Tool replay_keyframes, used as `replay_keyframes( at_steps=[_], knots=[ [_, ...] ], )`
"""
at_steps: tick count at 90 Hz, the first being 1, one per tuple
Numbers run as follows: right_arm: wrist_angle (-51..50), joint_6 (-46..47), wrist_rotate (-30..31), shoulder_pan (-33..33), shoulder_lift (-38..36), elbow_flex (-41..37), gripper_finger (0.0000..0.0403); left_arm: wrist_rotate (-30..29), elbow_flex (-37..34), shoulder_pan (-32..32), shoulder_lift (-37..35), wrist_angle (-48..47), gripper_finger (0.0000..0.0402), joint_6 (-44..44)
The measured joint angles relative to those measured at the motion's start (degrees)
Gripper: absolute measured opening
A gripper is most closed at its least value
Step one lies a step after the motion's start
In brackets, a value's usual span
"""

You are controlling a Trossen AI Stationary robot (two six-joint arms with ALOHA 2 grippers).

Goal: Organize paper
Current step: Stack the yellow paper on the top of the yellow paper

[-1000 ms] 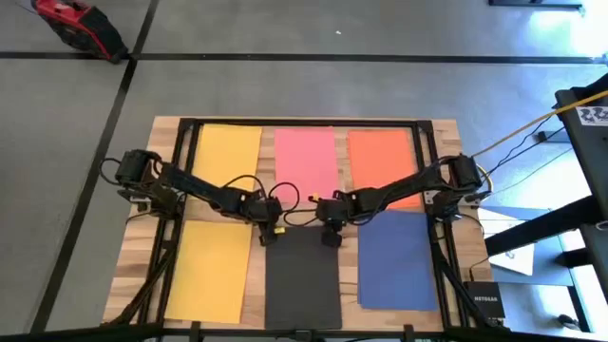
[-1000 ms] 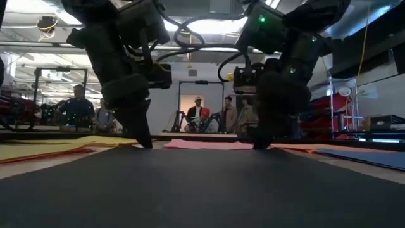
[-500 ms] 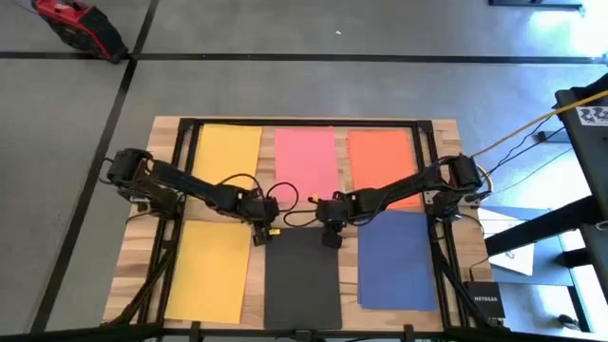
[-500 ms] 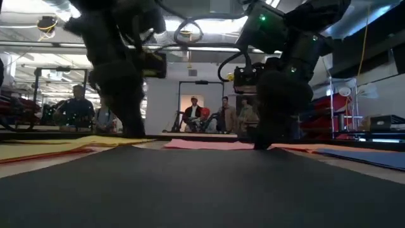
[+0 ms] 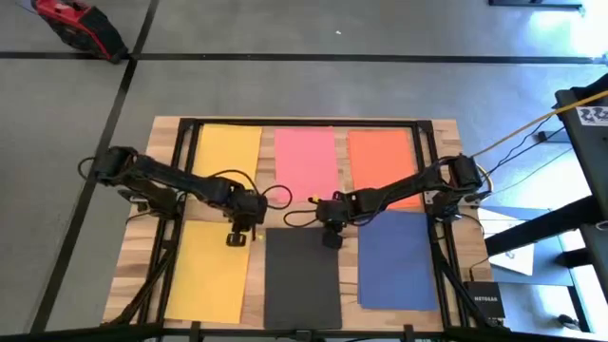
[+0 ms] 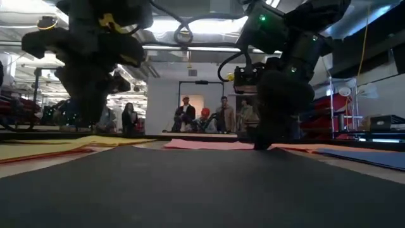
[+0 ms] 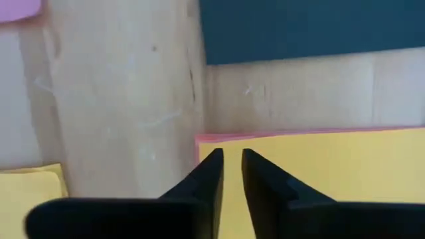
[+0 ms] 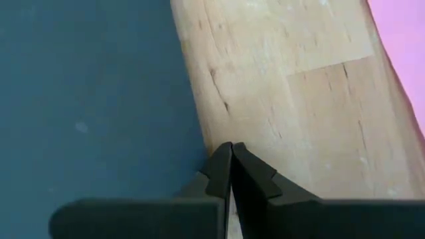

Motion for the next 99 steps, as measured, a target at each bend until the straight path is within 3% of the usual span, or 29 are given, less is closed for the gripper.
replay_keyframes(
  at_steps=[36, 99],
  knots=[
    [0.02, -0.64, -0.56, -0.09, 0.00, 0.00, 0.0001, 3.98, -4.84, 3.43, 0.09, 4.35, 0.0127, 2.31],
    [0.04, -0.70, -0.44, -0.11, 0.00, 0.00, 0.0001, 3.98, -8.03, 4.94, 0.35, 8.82, 0.0153, 3.82]
  ],
)
